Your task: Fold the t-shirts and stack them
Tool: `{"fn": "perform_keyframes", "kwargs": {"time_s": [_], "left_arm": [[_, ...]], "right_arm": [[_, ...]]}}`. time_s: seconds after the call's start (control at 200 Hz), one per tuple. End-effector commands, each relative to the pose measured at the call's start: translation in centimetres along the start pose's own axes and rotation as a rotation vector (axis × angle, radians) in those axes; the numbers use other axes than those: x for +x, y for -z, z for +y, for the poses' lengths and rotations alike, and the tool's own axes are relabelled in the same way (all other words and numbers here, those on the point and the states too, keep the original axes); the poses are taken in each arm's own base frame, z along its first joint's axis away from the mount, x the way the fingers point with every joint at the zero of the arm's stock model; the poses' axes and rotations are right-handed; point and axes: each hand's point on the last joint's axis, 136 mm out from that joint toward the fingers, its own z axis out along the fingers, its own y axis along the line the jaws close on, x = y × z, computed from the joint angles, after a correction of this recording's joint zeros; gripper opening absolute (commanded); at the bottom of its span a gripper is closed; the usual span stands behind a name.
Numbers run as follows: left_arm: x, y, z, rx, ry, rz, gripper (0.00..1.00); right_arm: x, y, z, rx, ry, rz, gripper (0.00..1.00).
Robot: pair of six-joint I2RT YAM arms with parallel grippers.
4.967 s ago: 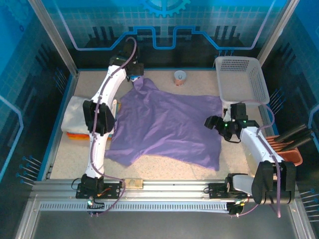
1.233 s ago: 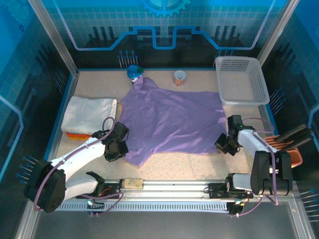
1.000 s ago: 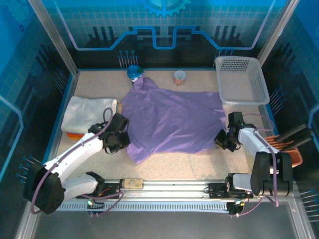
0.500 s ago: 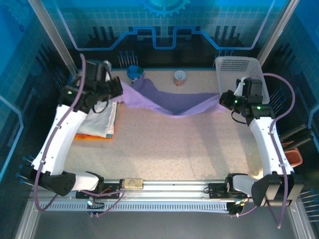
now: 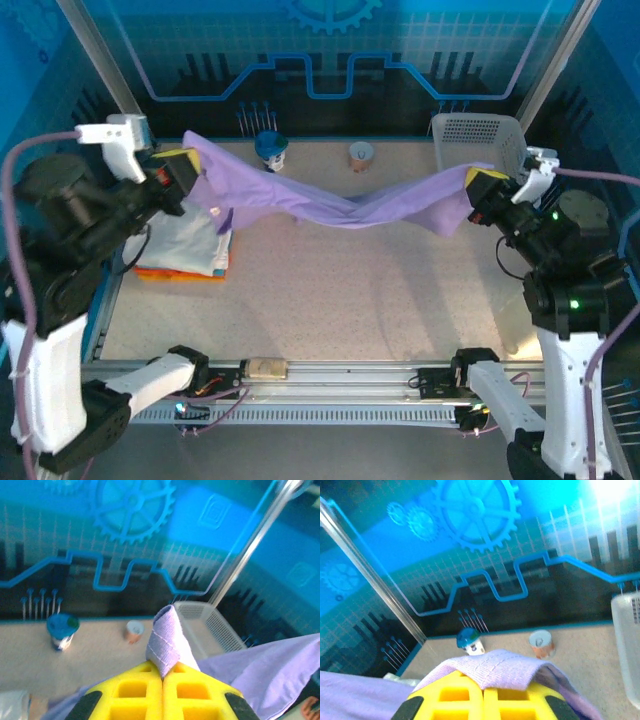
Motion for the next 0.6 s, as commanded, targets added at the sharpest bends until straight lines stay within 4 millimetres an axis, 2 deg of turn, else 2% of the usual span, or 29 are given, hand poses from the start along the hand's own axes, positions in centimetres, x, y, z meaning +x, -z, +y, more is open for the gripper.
{"fn": "perform_keyframes", "kwargs": {"time_s": [0.0,0.085,0.14,0.21,0.26,0.32,0.42,0.515,0.595], "left_arm": [[-3.5,3.2,-3.1,0.123,-0.073,-0.136,0.00],[-4.8,4.3,-4.0,0.148,-0.085,-0.175,0.00],[-5.4,4.1,-4.1,0.151,-0.091,-0.190,0.00],[-5.3,2.5,-3.4,0.120,-0.094,-0.182,0.00],[-4.8,0.9,-2.6,0.090,-0.085,-0.161,0.00],[-3.6,-1.5,-1.4,0.056,-0.070,-0.122,0.00],[-0.4,-5.8,1.3,-0.014,-0.031,-0.056,0.00],[4.0,-10.0,4.7,-0.106,0.016,0.037,0.00],[7.9,-13.5,6.7,-0.134,0.065,0.124,0.00]], "right_arm": [[-2.0,1.8,2.4,-0.080,0.033,-0.084,0.00],[-3.2,3.1,3.0,-0.077,0.031,-0.130,0.00],[-3.6,3.5,3.0,-0.066,0.025,-0.150,0.00],[-3.4,3.1,2.1,-0.028,-0.007,-0.148,0.00],[-2.5,2.0,1.2,-0.001,-0.031,-0.106,0.00],[-0.9,0.5,-0.1,0.026,-0.064,-0.042,0.00],[2.9,-2.5,-2.8,0.086,-0.115,0.094,0.00],[7.4,-5.4,-6.1,0.171,-0.162,0.245,0.00],[11.4,-7.8,-8.7,0.219,-0.212,0.358,0.00]]}}
